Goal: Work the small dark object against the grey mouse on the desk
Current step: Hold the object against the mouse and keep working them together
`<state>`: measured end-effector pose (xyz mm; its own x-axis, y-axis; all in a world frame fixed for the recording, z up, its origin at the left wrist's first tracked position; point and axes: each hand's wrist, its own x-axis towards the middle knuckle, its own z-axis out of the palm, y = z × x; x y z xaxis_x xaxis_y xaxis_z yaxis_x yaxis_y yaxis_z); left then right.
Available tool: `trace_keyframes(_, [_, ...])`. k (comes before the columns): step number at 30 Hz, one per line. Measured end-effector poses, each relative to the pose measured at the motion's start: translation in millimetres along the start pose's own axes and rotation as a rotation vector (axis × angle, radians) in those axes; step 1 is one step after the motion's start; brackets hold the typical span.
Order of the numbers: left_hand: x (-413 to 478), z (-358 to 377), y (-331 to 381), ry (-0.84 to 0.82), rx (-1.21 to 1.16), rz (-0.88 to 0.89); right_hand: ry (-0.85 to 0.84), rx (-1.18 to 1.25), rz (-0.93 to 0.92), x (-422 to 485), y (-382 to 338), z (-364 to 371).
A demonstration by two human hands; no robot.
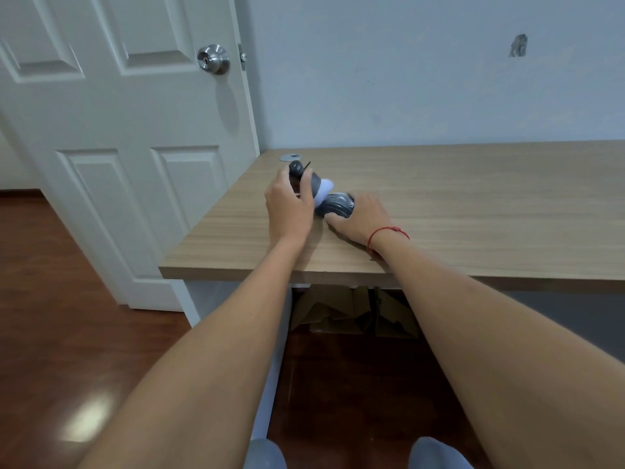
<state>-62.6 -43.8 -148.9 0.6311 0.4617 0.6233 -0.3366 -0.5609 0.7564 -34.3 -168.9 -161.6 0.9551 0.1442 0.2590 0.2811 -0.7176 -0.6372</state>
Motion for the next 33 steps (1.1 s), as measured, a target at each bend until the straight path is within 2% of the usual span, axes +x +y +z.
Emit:
trace_keyframes(2, [-1.9,0.6,3.5,-0.027,-0.018,0.043,0.012,0.018,-0.01,1.0,1.2,0.3])
trace_keyframes(4, [-2.1,1.3,1.1,-0.07,0.087,0.045,0.012,0.033,-0.022,1.9,2.9,0.8])
trace_keyframes(7, [-0.7,0.3,-4.7,-0.028,0.257,-0.016,0.024,0.017,-0.051,2.1,3.2,0.8])
trace_keyframes(13, [-2.4,1.7,3.2,-0.022,0.033,0.11,0.067,0.034,-0.092,0.8,1.1,1.1])
trace_keyframes(15, [-2.3,2.2,0.4,-0.08,0.113,0.093,0.073,0.039,-0.091,-0.3,-0.2,0.3])
trace_keyframes(18, [0.4,1.5,-6.1,-0.08,0.301,-0.039,0.071,0.064,-0.073,-1.7,0.3,-2.0])
trace_keyframes(20, [0.3,0.8,-4.0,-0.044,0.25,-0.027,0.066,0.08,-0.069,-0.9,1.6,-1.6])
trace_keyframes(23, [-1.6,1.4,2.9,-0.005,0.026,0.09,0.068,0.078,-0.071,3.8,3.9,1.1])
trace_keyframes(27, [-3.1,2.4,0.0,-0.06,0.115,0.064,0.061,0.08,-0.06,4.5,5.2,1.2])
trace_keyframes(30, [-2.1,1.0,-4.3,-0.013,0.243,-0.025,0.068,0.058,-0.089,1.9,4.2,0.6])
trace_keyframes(33, [-1.6,-0.3,1.7,0.044,0.086,0.019,0.077,0.053,-0.116,1.6,3.6,0.9])
